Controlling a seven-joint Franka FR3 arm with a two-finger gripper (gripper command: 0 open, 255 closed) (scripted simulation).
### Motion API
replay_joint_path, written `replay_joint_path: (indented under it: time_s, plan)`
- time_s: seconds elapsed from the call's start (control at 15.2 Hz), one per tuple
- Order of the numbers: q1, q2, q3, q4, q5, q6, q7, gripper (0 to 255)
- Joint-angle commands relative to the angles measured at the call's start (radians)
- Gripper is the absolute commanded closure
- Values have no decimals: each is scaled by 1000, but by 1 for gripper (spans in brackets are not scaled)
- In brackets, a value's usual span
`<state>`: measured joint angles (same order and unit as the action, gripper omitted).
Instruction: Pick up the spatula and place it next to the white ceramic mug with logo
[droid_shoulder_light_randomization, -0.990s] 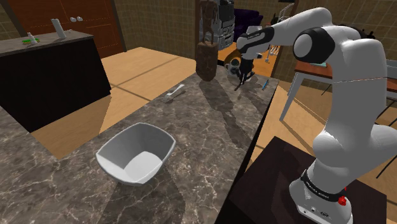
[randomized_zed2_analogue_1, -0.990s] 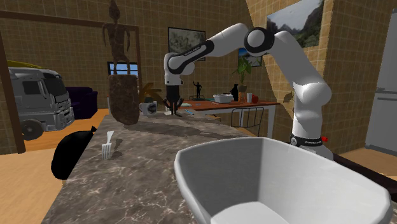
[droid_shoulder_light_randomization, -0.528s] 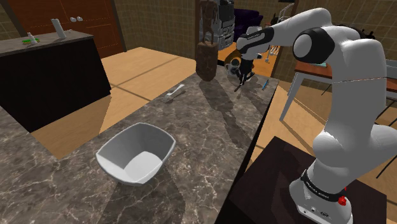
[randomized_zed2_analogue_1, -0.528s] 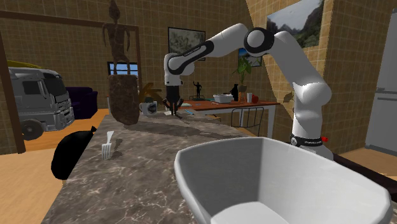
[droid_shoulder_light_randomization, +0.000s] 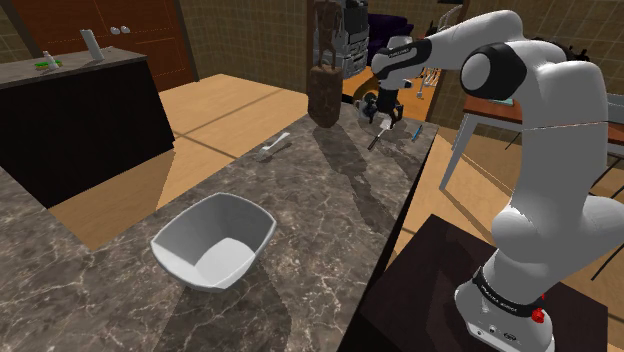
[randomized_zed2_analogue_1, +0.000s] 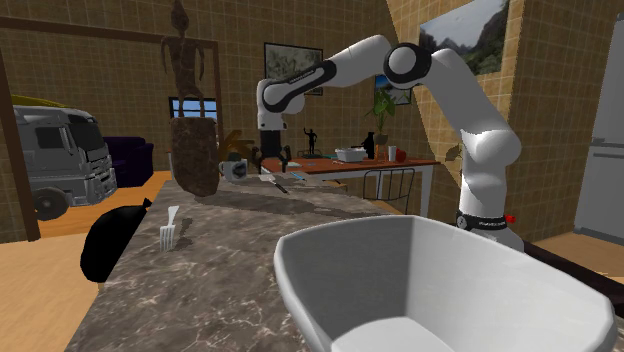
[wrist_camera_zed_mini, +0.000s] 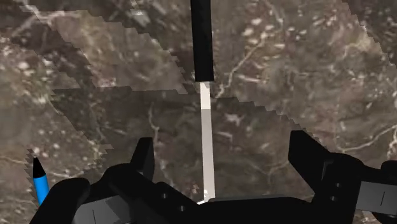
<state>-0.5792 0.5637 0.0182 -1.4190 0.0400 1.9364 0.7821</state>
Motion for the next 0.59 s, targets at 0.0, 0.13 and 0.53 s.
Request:
replay_joint_path:
  time_s: [0.0, 0.13, 0.53]
  plan:
    - [-5, -19, -1, 29, 0, -49, -4, 0]
    - [-5, -23, -2, 50, 0, -74, -4, 0]
    - [-5, -23, -2, 50, 0, -74, -4, 0]
